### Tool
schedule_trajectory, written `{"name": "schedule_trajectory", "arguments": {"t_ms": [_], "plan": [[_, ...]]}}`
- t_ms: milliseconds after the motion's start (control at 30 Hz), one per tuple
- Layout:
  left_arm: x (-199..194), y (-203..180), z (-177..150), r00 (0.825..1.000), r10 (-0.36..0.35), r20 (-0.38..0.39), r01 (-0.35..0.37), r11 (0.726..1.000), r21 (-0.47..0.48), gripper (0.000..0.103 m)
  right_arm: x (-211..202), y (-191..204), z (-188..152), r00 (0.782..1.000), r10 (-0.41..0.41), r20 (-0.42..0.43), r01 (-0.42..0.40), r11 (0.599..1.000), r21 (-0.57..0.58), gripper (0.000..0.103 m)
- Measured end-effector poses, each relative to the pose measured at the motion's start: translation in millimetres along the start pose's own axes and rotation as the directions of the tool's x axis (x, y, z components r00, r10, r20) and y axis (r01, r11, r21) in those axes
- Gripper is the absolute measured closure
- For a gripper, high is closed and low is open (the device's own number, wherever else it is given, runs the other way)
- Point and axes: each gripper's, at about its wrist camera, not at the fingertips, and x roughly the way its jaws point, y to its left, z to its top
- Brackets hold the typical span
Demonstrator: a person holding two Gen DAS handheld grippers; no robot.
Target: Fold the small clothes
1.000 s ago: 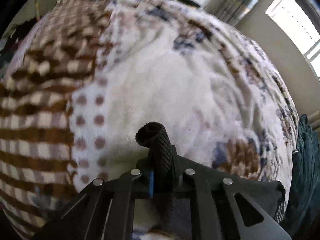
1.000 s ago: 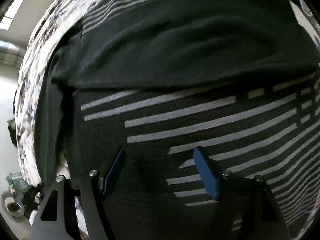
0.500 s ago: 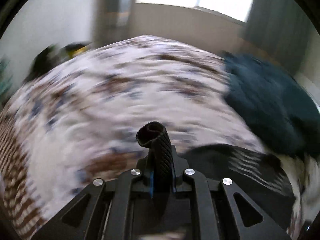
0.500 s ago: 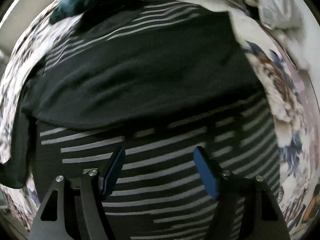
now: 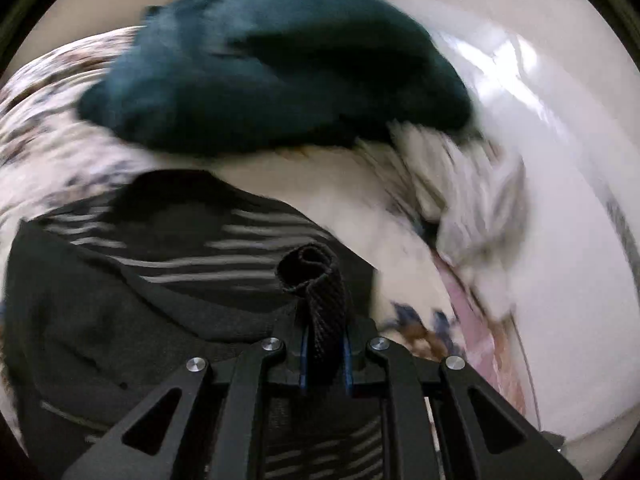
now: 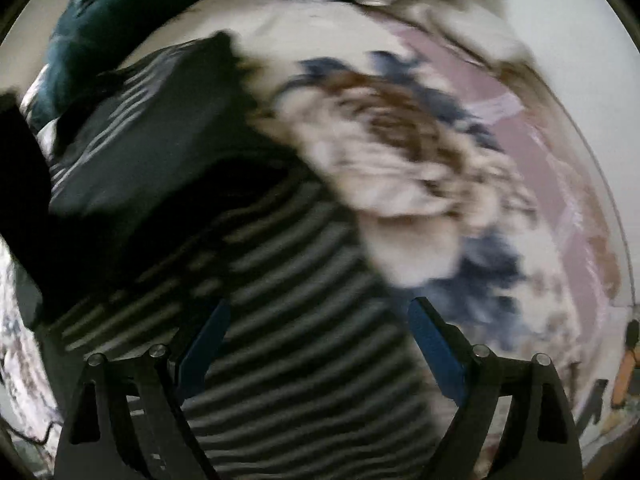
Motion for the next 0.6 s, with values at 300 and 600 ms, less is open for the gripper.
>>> {"name": "schedule_trajectory", "arguments": {"t_ms": [300, 600], "plan": [[4, 2, -8, 0.994, -0.037, -0.102, 0.038, 0.999, 0.016, 0.014, -19, -39, 14, 0.998, 0.067, -0.006, -0.066, 0.993, 0.097, 0.011], [-54, 225, -33, 0.901, 0.418, -0.118, -0.431, 0.893, -0.130, 0.013, -23, 18, 82, 0.978, 0.204, 0.041, -0.208, 0.970, 0.126, 0.011]]}}
